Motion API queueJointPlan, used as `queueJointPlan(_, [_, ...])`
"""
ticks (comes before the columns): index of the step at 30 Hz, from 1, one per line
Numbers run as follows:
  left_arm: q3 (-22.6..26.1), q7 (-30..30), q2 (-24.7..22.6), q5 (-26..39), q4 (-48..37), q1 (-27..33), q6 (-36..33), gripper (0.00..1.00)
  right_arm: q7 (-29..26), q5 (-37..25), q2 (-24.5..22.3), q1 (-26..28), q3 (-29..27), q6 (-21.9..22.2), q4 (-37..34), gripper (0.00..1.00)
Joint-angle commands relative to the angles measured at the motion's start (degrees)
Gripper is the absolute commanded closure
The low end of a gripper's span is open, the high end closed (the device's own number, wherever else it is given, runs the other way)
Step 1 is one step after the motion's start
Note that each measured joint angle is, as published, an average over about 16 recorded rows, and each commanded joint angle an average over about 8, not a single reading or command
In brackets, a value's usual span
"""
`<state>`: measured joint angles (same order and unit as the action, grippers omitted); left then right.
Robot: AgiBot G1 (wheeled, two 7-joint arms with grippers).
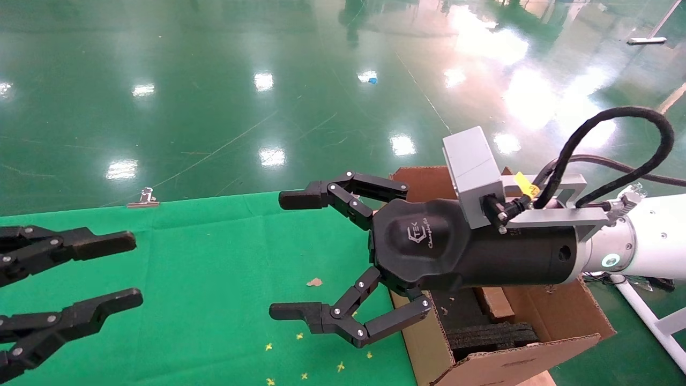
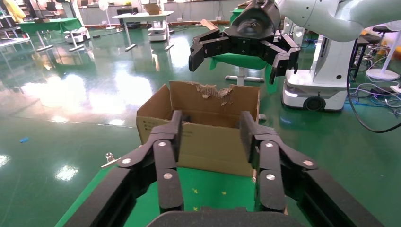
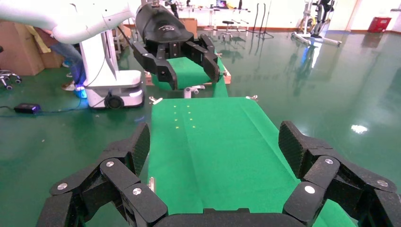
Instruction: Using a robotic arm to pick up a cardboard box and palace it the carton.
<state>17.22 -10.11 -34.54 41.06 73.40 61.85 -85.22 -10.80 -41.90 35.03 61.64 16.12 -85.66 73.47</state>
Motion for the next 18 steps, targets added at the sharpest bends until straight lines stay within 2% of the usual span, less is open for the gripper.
queueJointPlan(1, [0.0,0.0,0.0,0.0,0.0,0.0,0.0,0.0,0.0,0.0,0.0,0.0,0.0,0.0,0.0,0.0])
queueJointPlan(18, [0.0,0.0,0.0,0.0,0.0,0.0,0.0,0.0,0.0,0.0,0.0,0.0,0.0,0.0,0.0,0.0])
